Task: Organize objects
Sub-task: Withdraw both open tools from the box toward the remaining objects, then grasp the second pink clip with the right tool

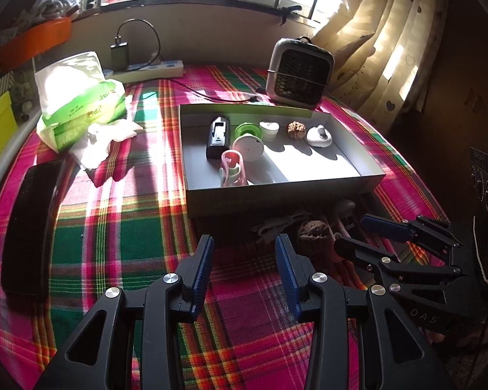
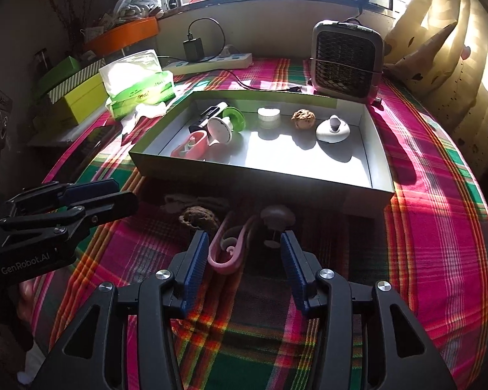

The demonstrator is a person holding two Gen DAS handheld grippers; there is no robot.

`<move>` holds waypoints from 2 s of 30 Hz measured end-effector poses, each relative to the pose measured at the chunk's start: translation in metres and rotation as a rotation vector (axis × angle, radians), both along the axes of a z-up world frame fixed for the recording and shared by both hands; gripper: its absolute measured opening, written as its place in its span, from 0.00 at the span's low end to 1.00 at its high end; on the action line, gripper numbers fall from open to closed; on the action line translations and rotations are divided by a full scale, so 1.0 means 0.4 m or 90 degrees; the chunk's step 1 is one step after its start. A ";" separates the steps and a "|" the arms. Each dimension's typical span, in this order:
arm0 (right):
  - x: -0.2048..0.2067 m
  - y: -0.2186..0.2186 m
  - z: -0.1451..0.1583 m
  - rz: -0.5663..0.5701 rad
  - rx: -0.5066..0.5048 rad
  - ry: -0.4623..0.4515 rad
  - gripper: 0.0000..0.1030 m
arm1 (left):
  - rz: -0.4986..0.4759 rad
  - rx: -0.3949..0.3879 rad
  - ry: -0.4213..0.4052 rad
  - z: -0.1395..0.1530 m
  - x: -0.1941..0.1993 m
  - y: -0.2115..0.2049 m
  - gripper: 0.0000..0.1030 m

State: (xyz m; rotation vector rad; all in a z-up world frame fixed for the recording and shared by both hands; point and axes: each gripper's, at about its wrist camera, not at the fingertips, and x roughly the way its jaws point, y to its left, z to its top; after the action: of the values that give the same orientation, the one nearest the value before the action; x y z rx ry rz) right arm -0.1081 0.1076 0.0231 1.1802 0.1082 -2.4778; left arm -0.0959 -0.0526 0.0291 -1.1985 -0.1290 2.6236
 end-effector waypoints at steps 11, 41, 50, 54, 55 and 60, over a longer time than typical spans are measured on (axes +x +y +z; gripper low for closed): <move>0.003 -0.023 -0.012 0.012 0.003 -0.007 0.46 | -0.011 0.001 -0.008 -0.005 -0.010 0.000 0.36; -0.013 -0.006 -0.025 0.009 0.045 0.003 0.22 | -0.074 0.015 -0.026 -0.011 -0.043 0.063 0.36; 0.007 0.022 -0.024 0.013 0.030 0.002 0.22 | -0.092 0.006 -0.026 -0.012 -0.050 0.097 0.39; 0.013 0.039 -0.022 0.010 0.026 0.001 0.22 | -0.096 0.000 -0.027 -0.018 -0.055 0.113 0.39; 0.015 0.042 -0.022 0.010 0.026 0.002 0.22 | -0.095 -0.003 -0.028 -0.019 -0.056 0.117 0.39; 0.024 0.059 -0.022 0.013 0.023 0.000 0.22 | -0.100 -0.012 -0.031 -0.026 -0.060 0.137 0.39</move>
State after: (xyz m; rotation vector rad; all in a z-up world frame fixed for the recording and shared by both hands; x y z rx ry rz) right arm -0.0983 0.1310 0.0141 1.1883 0.1650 -2.4680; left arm -0.1200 0.0023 0.0186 -1.2257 -0.0182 2.4673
